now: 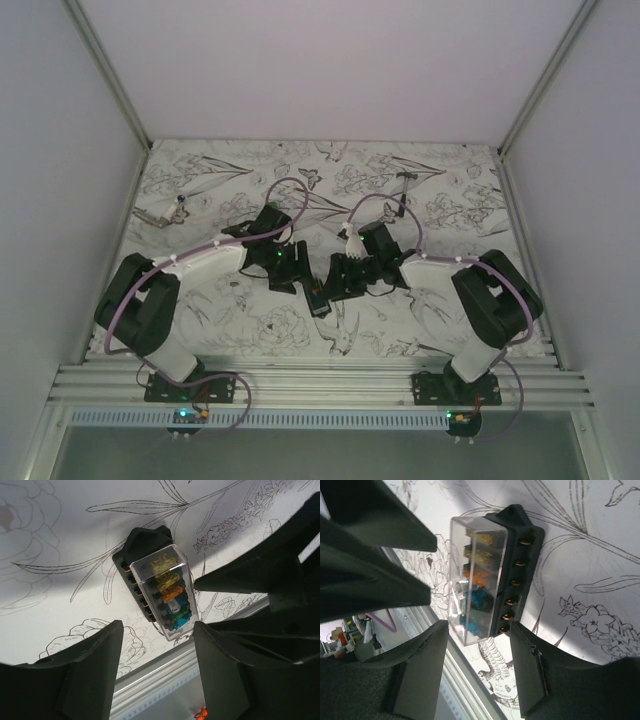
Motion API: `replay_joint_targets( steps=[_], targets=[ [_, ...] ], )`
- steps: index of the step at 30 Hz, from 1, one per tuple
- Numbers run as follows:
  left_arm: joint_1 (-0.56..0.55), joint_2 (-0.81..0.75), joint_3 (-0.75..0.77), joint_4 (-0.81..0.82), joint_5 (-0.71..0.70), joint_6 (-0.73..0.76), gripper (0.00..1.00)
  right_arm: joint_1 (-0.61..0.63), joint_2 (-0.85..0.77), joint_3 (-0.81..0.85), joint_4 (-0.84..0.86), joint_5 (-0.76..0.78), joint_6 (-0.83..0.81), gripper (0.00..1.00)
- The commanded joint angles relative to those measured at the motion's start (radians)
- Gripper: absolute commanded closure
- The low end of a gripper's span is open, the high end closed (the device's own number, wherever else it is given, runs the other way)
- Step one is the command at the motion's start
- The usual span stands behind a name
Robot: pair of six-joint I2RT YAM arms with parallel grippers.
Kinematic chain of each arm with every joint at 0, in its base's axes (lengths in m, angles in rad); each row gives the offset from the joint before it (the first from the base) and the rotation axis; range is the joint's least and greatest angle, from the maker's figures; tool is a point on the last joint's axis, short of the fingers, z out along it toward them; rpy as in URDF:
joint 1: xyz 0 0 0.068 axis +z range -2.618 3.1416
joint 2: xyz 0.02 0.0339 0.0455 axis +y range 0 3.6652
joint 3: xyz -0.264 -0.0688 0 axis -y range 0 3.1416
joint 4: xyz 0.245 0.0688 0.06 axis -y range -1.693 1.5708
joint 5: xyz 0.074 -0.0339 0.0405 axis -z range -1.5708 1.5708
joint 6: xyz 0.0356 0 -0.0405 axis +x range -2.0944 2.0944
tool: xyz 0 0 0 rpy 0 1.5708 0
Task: Snap on the fuse box
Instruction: Close the fuse box cover on the fuse box base.
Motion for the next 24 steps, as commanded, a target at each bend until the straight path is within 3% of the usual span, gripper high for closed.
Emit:
replay_joint_targets(
  steps=[1, 11, 20, 24],
  targets=[
    [-0.022, 0.039, 0.032, -0.014, -0.01, -0.01, 0.4, 0.017, 0.059, 0.02, 0.085, -0.006, 0.024, 0.44],
    [-0.083, 0.087, 0.103, -0.004, 0.006, -0.029, 0.47, 0.048, 0.131, -0.019, 0.274, -0.134, 0.124, 0.61],
    [-0.086, 0.062, 0.056, -0.006, -0.021, -0.028, 0.46, 0.048, 0.165, -0.042, 0.293, -0.12, 0.128, 0.69],
    [-0.085, 0.05, 0.034, -0.017, -0.037, -0.024, 0.44, 0.048, 0.158, -0.035, 0.225, -0.07, 0.091, 0.69]
  ],
)
